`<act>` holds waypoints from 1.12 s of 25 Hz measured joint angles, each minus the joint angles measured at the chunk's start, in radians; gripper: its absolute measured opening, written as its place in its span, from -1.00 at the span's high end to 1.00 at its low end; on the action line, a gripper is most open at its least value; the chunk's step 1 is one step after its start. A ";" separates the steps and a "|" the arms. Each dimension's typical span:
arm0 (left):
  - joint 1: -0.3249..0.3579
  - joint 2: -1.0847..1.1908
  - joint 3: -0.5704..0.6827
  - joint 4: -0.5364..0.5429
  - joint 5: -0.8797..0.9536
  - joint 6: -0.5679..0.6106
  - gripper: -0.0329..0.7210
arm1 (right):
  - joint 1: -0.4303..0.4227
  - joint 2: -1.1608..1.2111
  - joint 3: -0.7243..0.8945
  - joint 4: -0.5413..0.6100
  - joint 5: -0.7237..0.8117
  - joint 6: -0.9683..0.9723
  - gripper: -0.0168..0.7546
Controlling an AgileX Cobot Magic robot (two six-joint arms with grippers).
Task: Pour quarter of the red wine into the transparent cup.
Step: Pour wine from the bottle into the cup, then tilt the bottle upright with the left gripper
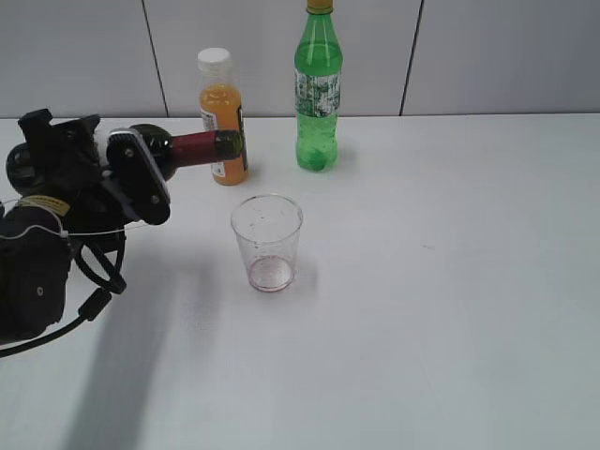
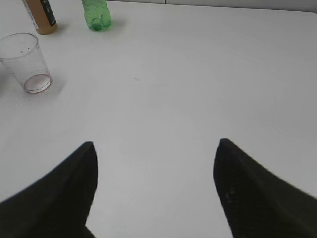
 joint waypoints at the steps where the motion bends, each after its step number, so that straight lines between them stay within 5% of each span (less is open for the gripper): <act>1: 0.000 0.000 0.006 0.003 0.000 0.002 -0.56 | 0.000 0.000 0.000 0.000 0.000 0.000 -0.56; 28: -0.003 0.000 0.007 0.036 -0.001 0.143 -0.56 | 0.000 0.000 0.000 0.000 0.000 -0.001 -0.56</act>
